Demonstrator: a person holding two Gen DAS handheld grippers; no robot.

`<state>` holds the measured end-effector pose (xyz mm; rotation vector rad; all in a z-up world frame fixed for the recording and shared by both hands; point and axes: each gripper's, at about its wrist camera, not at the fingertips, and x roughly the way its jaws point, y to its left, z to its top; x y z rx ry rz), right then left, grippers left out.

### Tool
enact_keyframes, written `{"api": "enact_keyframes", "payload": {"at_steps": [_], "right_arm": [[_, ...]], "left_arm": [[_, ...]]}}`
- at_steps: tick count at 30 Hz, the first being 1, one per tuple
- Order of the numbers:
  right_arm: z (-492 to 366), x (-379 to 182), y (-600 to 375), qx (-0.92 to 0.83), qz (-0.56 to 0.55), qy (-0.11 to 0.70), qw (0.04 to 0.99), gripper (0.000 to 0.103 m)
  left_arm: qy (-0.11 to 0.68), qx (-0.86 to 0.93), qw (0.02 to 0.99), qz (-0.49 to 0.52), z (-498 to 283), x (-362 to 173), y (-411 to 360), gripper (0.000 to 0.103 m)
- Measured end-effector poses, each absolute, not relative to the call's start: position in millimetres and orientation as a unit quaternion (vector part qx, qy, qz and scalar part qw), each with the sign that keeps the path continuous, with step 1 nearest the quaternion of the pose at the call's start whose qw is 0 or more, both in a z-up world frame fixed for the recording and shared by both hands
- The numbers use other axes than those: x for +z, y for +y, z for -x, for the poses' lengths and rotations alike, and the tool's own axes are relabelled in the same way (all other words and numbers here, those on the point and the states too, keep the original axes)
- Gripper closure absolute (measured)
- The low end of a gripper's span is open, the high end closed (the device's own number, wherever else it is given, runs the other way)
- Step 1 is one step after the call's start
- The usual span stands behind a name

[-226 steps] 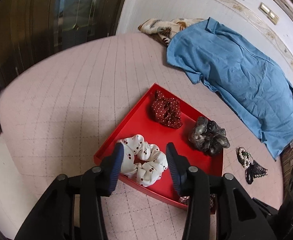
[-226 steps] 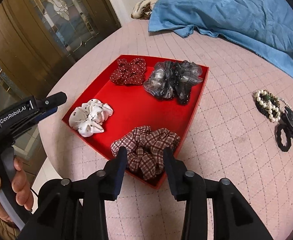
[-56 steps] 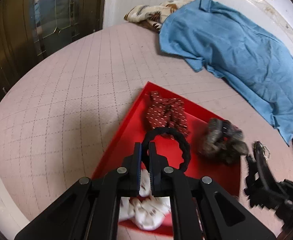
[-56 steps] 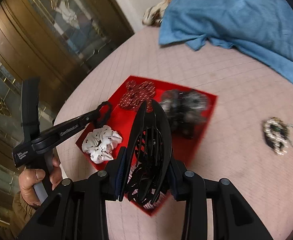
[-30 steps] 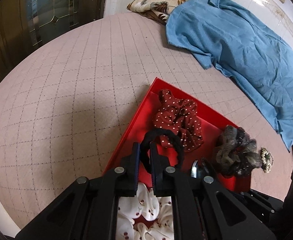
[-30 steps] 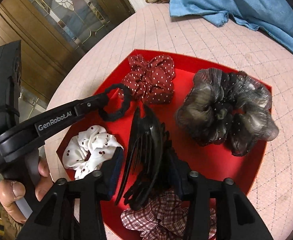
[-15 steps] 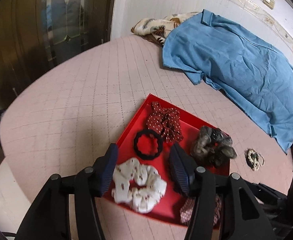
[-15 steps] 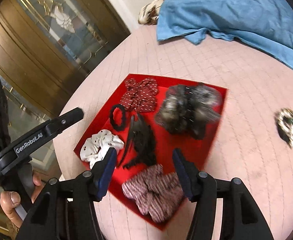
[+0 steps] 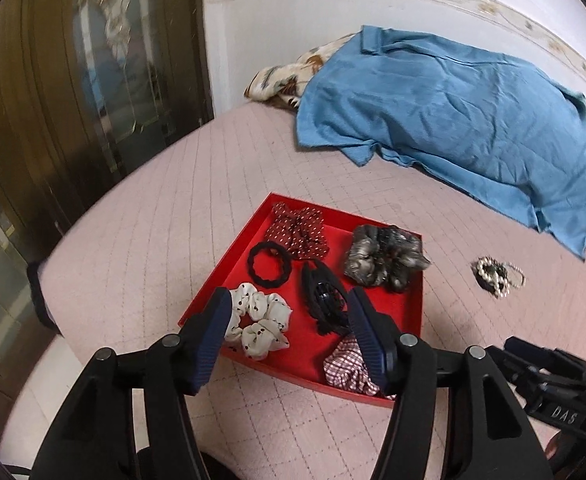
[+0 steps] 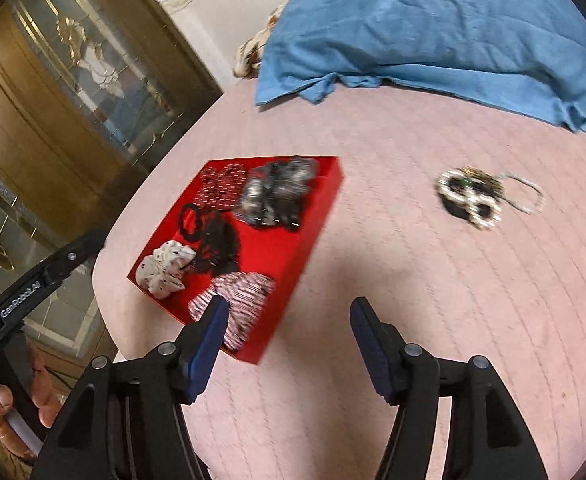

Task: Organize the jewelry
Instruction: 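Lift both tools from the tray and move them toward the bracelets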

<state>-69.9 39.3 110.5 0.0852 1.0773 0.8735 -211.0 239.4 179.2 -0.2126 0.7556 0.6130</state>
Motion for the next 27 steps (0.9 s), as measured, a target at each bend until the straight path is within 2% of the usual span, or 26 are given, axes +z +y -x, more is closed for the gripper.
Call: {"api": "enact_keyframes", "payload": {"at_steps": [7,11,27], "right_arm": [[65,109,-7,0.374,-0.063,0.495,0.782,0.035],[63,108,-31,0.36,-0.074,0.491,0.79,0.029],[46,89,-76,0.332,-0.104,0.499,0.794,0.029]], "left_arm": [[0.364,0.281,0.886,0.054,207,187,201,0.04],[0.367,0.273,0.888,0.038,204,188,185,0.04],[0.402,0.253,0.88,0.011,185,171,156,0.038]]}}
